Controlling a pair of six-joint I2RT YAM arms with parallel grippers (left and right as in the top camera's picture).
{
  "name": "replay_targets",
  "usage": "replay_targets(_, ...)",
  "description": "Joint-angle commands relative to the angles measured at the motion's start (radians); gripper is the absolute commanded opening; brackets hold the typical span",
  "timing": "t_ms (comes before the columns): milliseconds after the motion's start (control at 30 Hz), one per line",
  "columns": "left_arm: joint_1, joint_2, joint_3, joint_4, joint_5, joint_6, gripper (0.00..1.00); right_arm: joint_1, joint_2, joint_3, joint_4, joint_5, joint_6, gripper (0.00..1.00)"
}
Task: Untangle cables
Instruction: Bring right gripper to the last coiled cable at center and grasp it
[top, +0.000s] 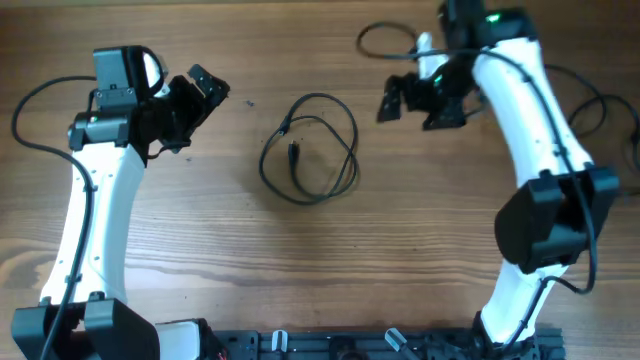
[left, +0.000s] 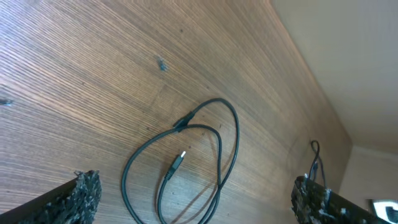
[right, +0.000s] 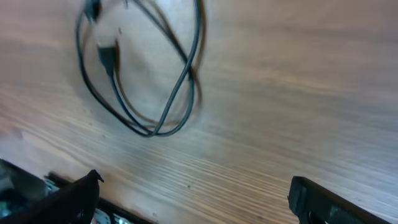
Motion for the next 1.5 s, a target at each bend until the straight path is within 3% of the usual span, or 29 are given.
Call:
replay_targets(0, 0.006, 0.002, 0.004, 0.000, -0.045, -0.013, 1.00, 0.119, -0.007, -0.146, 0.099, 0.022, 0.112, 1.00)
replay_targets(100, 0.006, 0.002, 0.004, 0.000, -0.061, -0.013, 1.00, 0.183, -0.007, -0.225, 0.186, 0.025, 0.127, 0.89)
replay_targets(200, 0.006, 0.002, 0.004, 0.000, -0.068, -0.013, 1.00, 0.243, -0.007, -0.301, 0.252, 0.131, 0.241, 0.80)
replay_targets(300, 0.006, 0.002, 0.004, 0.000, -0.068, -0.013, 1.00, 0.272, -0.007, -0.374, 0.325, 0.177, 0.276, 0.58)
replay_targets(333, 0.006, 0.002, 0.004, 0.000, -0.068, -0.013, 1.00, 0.277, -0.007, -0.397, 0.352, 0.177, 0.276, 0.55)
replay_targets(533, 0.006, 0.002, 0.004, 0.000, -0.068, -0.013, 1.00, 0.286, -0.007, -0.466, 0.502, 0.113, 0.267, 0.53)
replay_targets(633, 0.006, 0.002, 0.004, 0.000, -0.068, -0.013, 1.00, 0.289, -0.007, -0.466, 0.533, 0.113, 0.312, 0.61)
replay_targets(767, 0.006, 0.002, 0.004, 0.000, -0.068, -0.013, 1.00, 0.292, 0.000, -0.467, 0.562, 0.114, 0.373, 0.62)
replay_targets(1467, 0.006, 0.002, 0.004, 0.000, -0.068, -0.013, 1.00, 0.292, 0.079, -0.467, 0.596, 0.086, 0.426, 0.50)
